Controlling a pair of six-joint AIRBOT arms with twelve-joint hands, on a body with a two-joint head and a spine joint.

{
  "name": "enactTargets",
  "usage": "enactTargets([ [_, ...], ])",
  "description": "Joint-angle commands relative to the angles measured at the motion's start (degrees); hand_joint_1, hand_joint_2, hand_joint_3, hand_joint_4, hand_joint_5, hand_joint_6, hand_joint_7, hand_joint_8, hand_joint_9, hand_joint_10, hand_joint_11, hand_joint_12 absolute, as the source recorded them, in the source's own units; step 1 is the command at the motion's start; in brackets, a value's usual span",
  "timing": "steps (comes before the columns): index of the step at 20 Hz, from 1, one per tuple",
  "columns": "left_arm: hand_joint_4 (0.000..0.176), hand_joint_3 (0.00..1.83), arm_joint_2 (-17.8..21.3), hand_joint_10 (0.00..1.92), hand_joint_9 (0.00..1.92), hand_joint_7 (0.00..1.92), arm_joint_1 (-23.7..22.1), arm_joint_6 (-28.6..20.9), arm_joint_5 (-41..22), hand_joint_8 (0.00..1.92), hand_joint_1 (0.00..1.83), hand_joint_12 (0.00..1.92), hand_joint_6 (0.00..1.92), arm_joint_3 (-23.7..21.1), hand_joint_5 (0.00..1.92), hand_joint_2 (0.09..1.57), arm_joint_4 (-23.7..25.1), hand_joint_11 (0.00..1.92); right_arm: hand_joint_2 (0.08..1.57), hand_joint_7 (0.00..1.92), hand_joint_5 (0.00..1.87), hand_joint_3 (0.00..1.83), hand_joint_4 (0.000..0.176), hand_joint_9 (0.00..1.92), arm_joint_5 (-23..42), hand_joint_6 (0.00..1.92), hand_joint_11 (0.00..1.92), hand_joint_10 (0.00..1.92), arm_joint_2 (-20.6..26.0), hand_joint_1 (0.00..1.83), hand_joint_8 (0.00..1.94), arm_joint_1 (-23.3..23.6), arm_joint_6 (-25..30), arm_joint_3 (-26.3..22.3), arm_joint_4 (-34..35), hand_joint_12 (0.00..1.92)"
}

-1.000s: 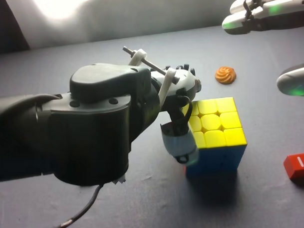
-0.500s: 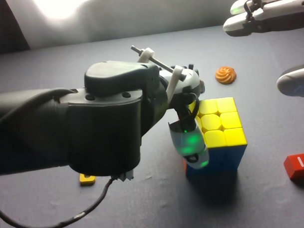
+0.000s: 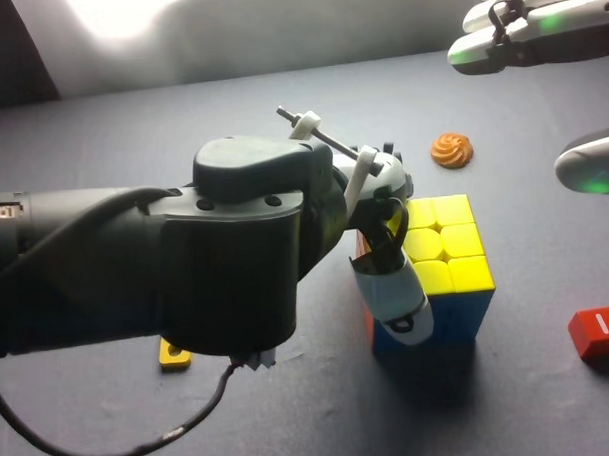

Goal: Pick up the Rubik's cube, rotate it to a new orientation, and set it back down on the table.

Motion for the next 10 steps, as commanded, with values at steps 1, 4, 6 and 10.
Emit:
enactTargets([
  [1,0.0,0.01,-0.4,0.0,0.0,0.0,0.0,-0.2,1.1,0.0,1.11,0.0,0.01,0.5,0.11,0.86,3.5,0.0,1.25,0.36,0.37,0.0,0.0,0.29,1.6,0.0,0.0,0.0,0.0,0.0,0.0,0.5,-0.1,-0.1,2.8,0.69],
  [4,0.0,0.0,-1.1,0.0,0.0,0.04,1.0,-1.7,1.6,0.01,1.12,0.01,0.03,1.3,0.18,0.8,5.0,0.02,1.25,0.32,0.34,0.0,0.0,0.26,1.6,0.0,0.0,0.0,0.0,0.0,0.0,0.4,-0.1,-0.1,2.8,0.65],
  [6,0.0,0.0,-1.3,0.0,0.0,0.0,1.6,-1.9,1.8,0.0,1.06,0.0,0.0,1.5,0.1,0.83,5.4,0.0,1.26,0.33,0.35,0.0,0.0,0.28,1.6,0.0,0.0,0.01,0.0,0.0,0.0,0.4,-0.1,-0.1,2.8,0.66],
  [10,0.0,0.0,-1.5,0.0,0.0,0.01,3.6,-3.8,2.9,0.0,1.19,0.0,0.01,1.8,0.13,0.81,7.4,0.0,1.26,0.35,0.35,0.0,0.0,0.3,1.6,0.0,0.0,0.0,0.0,0.0,0.0,0.3,-0.1,-0.1,2.8,0.74],
])
